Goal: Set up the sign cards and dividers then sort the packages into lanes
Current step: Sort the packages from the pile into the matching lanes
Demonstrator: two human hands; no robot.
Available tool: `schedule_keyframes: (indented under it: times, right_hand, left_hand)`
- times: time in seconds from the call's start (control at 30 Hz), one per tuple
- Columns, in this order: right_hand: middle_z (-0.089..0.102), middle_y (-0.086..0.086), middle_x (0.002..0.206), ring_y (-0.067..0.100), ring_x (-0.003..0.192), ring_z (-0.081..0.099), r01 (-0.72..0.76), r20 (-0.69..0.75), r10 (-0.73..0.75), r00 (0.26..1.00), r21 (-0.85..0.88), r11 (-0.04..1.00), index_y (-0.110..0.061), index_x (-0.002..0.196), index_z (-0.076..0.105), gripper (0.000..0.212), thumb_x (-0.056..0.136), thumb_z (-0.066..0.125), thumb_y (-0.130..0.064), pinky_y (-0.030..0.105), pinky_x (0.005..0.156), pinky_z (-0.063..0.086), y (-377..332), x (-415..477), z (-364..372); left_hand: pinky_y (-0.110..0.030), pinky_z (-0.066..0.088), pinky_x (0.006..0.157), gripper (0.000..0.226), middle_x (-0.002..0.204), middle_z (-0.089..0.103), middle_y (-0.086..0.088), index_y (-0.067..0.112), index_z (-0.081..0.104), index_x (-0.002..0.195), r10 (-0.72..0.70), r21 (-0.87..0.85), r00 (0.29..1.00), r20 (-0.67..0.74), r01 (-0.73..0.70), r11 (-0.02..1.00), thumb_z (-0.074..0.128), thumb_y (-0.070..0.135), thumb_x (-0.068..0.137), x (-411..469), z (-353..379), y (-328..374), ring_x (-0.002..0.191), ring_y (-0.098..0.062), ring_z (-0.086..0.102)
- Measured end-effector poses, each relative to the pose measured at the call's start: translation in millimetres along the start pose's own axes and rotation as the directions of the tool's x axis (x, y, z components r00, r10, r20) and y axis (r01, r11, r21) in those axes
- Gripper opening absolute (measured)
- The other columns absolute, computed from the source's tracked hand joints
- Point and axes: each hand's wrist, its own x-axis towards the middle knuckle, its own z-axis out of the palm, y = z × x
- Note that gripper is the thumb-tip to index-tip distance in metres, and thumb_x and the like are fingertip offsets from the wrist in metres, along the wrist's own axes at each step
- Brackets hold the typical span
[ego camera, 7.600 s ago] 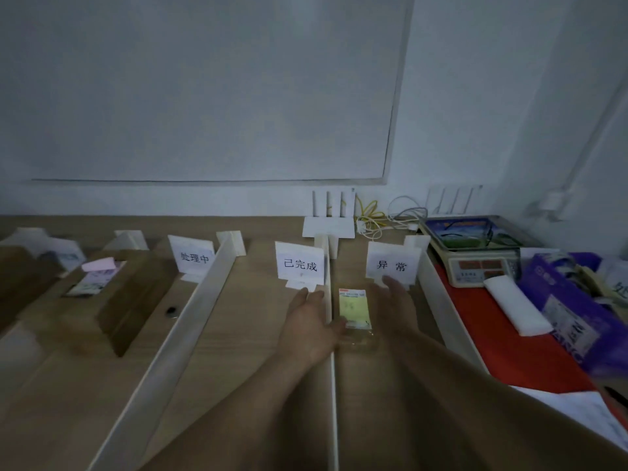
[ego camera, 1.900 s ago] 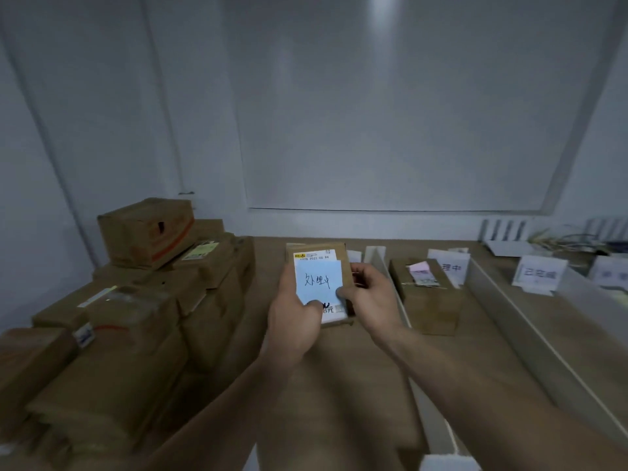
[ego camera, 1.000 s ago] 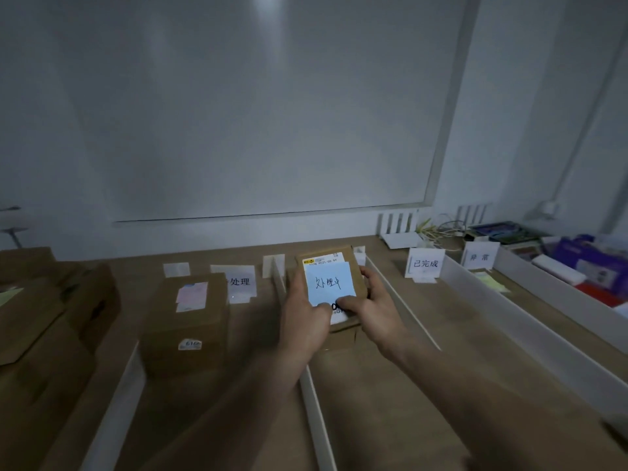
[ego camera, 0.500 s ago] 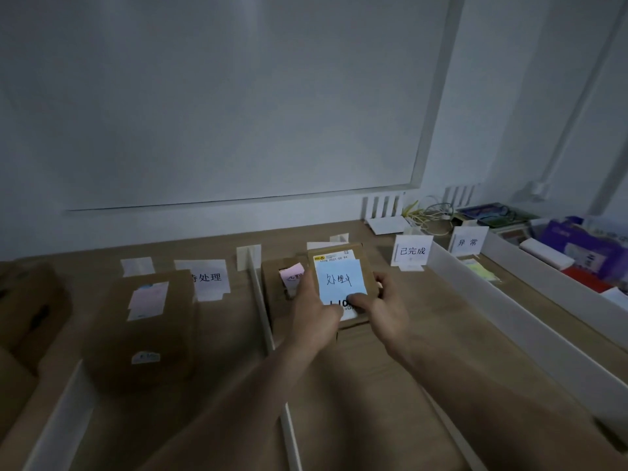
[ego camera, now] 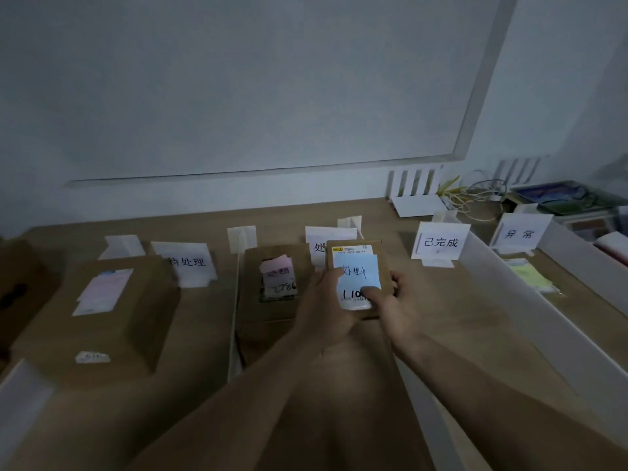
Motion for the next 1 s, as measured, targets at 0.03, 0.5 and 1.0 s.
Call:
schedule_keyframes:
  times: [0.03, 0.5, 1.0]
  right_hand:
    - [0.072, 0.003, 0.104, 0.022, 0.091, 0.072, -0.005, 0.001, 0.005, 1.000, 0.000, 1.000, -0.018, 0.119, 0.053, 0.045, 0.081, 0.077, -0.010, 0.042, 0.083, 0.061, 4, 10, -2]
    - [0.070, -0.001, 0.097, 0.016, 0.088, 0.070, -0.126, 0.036, 0.126, 0.991, 0.008, 0.992, -0.014, 0.123, 0.057, 0.044, 0.083, 0.075, -0.011, 0.025, 0.069, 0.055, 58, 85, 13]
    - [0.069, 0.008, 0.116, 0.022, 0.099, 0.069, -0.218, 0.041, 0.216, 0.976, 0.065, 0.974, -0.017, 0.132, 0.055, 0.055, 0.082, 0.077, -0.015, 0.038, 0.084, 0.060, 86, 118, 34]
  left_hand:
    - [-0.039, 0.043, 0.111, 0.076, 0.151, 0.040, -0.007, 0.012, 0.035, 0.150, 0.008, 0.049, 1.000, 0.007, -0.009, 0.999, 0.073, 0.009, 0.084, 8, 6, -1, 0.139, -0.022, 0.040]
    - [-0.047, 0.037, 0.112, 0.057, 0.142, 0.045, -0.003, 0.028, 0.041, 0.145, 0.002, 0.462, 1.000, 0.003, -0.003, 0.887, 0.060, 0.037, 0.093, 65, 61, -51, 0.137, -0.025, 0.033]
    - [-0.056, 0.018, 0.121, 0.061, 0.153, 0.038, -0.006, 0.030, 0.033, 0.150, -0.049, 0.579, 0.996, 0.072, -0.002, 0.815, 0.057, 0.034, 0.094, 94, 69, -71, 0.150, -0.033, 0.013]
